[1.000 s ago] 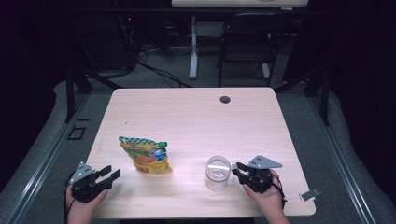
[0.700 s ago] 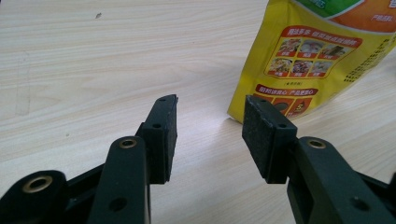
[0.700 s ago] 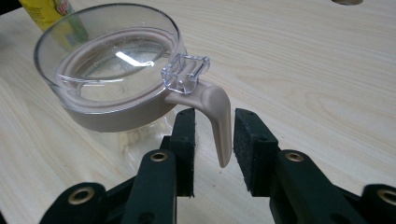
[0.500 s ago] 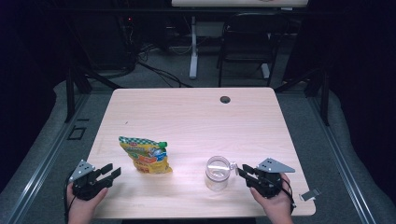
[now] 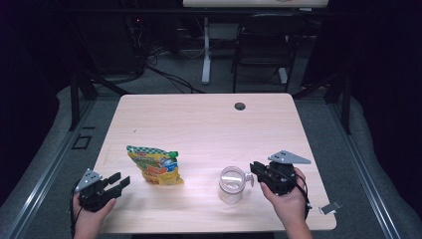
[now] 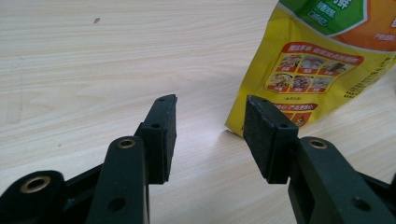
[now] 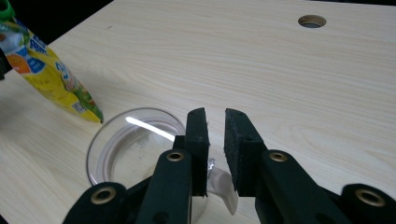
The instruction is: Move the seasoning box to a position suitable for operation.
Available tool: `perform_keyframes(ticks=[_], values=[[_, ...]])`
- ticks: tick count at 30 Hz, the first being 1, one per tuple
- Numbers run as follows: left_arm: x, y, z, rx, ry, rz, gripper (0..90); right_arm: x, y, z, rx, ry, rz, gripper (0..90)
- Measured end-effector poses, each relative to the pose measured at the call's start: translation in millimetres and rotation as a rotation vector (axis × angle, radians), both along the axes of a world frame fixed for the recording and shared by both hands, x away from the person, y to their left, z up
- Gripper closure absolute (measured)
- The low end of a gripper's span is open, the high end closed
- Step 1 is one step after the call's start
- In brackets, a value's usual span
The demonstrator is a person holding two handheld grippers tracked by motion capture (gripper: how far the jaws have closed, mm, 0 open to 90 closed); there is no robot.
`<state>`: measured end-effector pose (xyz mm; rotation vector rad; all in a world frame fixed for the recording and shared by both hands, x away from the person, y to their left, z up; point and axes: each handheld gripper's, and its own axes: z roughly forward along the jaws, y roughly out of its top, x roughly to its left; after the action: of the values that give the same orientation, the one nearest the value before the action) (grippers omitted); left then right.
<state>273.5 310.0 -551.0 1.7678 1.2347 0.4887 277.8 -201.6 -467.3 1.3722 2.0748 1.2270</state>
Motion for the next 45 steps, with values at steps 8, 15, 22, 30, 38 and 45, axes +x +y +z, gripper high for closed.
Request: perform_keyframes(ticks=[8, 15, 22, 30, 38, 45], values=[[3.0, -0.8, -3.7, 0.009, 0.017, 0.007, 53.9, -1.4, 2.0, -9.3, -0.013, 0.06, -0.02, 79.9], [3.0, -2.2, -4.2, 0.025, 0.026, 0.003, 54.2, 0.8, 1.5, -17.0, -0.009, 0.078, -0.012, 79.4], [0.9, -2.5, -4.6, 0.042, 0.018, 0.0, 54.9, 3.4, 1.0, -20.6, 0.015, 0.088, -0.013, 80.7], [-0.5, 0.7, -4.3, 0.034, 0.022, 0.009, 55.3, 2.5, 0.8, -21.9, 0.02, 0.084, -0.011, 83.0], [-0.8, -0.5, -4.4, 0.047, 0.027, 0.002, 55.3, 2.6, -0.8, -23.1, 0.034, 0.087, -0.007, 84.3], [-1.0, -0.1, -4.7, 0.042, 0.025, 0.005, 55.3, 2.2, -0.9, -23.7, 0.043, 0.084, -0.008, 85.1]])
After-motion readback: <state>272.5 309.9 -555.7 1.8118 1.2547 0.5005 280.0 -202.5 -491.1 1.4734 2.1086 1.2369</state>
